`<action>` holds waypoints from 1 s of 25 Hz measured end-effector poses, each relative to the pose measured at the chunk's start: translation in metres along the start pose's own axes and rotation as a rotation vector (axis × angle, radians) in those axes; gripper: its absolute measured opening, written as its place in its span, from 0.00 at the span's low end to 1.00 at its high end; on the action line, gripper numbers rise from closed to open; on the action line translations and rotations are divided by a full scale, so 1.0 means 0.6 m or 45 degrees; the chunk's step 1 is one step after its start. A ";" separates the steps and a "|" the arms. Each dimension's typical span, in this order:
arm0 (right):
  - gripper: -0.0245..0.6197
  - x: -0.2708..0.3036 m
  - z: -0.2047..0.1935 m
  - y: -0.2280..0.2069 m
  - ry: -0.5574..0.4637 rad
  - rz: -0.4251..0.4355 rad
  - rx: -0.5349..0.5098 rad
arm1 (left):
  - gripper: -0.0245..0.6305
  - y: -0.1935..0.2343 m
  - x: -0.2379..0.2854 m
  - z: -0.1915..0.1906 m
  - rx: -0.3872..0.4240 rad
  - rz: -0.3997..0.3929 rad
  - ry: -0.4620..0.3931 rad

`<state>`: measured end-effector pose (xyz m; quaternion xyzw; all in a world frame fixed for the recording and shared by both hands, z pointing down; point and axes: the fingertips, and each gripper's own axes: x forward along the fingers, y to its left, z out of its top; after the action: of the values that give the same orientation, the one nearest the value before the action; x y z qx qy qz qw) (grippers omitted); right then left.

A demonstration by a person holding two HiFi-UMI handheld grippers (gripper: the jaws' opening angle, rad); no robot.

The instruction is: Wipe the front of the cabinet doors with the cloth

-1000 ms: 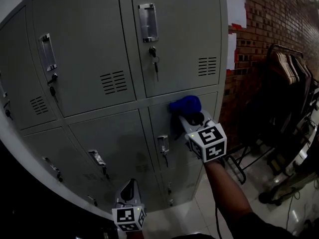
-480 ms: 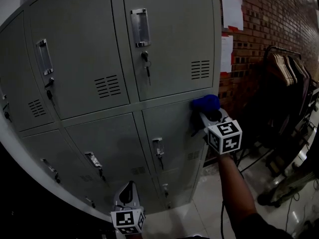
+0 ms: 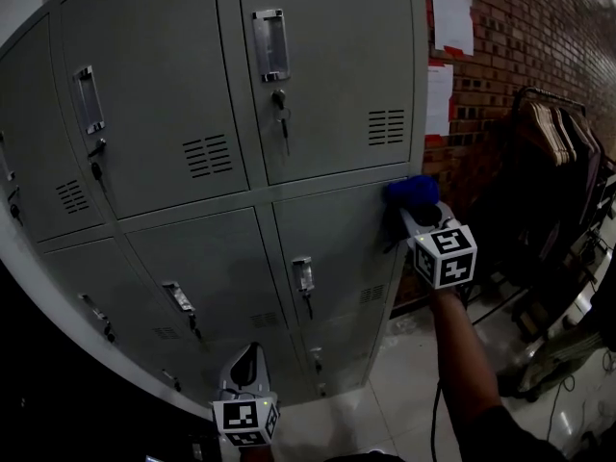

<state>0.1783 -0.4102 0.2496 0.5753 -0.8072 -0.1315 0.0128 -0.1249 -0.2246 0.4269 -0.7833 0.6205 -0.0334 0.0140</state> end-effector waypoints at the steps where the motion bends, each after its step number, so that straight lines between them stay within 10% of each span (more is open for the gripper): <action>1: 0.19 -0.005 0.005 0.009 -0.006 0.007 -0.016 | 0.06 0.000 -0.002 -0.001 -0.002 0.003 0.002; 17: 0.20 0.016 0.002 0.350 -0.033 0.459 0.039 | 0.06 0.042 -0.033 -0.016 -0.009 0.070 0.039; 25: 0.19 0.042 -0.018 0.406 0.015 0.499 0.002 | 0.06 0.073 -0.047 -0.012 -0.014 0.109 0.024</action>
<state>-0.0538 -0.3621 0.3122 0.4078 -0.9038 -0.1225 0.0424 -0.1744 -0.2069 0.4304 -0.7557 0.6539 -0.0366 0.0054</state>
